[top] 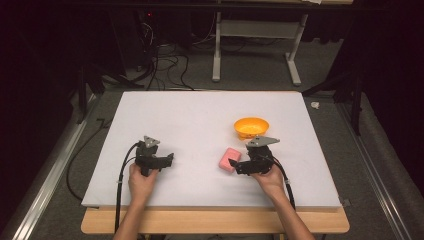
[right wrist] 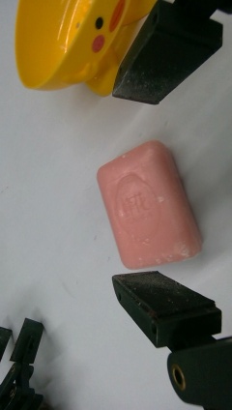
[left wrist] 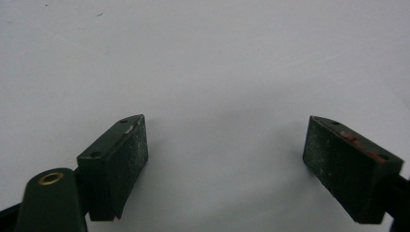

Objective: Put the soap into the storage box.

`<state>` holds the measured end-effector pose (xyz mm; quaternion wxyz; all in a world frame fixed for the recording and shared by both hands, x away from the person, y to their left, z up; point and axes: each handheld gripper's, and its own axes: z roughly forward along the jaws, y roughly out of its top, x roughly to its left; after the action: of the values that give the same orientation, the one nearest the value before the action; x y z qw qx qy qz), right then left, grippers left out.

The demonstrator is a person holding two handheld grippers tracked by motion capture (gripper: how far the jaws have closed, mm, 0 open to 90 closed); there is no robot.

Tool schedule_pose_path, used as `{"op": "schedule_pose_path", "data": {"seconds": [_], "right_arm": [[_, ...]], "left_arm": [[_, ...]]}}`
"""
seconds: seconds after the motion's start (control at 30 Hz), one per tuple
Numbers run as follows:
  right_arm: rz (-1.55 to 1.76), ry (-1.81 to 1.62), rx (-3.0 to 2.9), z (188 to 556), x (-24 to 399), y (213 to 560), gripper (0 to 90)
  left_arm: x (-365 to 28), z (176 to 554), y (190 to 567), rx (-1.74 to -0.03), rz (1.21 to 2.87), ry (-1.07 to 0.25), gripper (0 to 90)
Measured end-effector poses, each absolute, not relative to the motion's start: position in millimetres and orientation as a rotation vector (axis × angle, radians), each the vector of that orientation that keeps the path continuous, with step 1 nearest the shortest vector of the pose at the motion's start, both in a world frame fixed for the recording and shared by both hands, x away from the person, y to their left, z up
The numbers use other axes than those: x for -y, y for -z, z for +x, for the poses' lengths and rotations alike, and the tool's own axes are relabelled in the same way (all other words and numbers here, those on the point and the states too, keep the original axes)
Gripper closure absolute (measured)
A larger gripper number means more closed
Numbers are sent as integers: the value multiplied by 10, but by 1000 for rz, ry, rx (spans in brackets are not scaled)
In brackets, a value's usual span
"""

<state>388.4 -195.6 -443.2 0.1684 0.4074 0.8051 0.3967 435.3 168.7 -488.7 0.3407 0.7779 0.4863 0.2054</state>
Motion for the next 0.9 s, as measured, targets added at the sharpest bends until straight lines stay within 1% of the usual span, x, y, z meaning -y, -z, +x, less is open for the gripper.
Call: {"op": "schedule_pose_path", "data": {"seconds": [0.47,0.9], "right_arm": [[1052,-1074,-2373,4046,1695,4492,119],[1039,-1005,-2443,4134,1639,4657,115]], "left_arm": [[-1687,4354,4887,-1266,2023,-534,166],[-1687,4353,4887,-1266,2023,-534,166]]}}
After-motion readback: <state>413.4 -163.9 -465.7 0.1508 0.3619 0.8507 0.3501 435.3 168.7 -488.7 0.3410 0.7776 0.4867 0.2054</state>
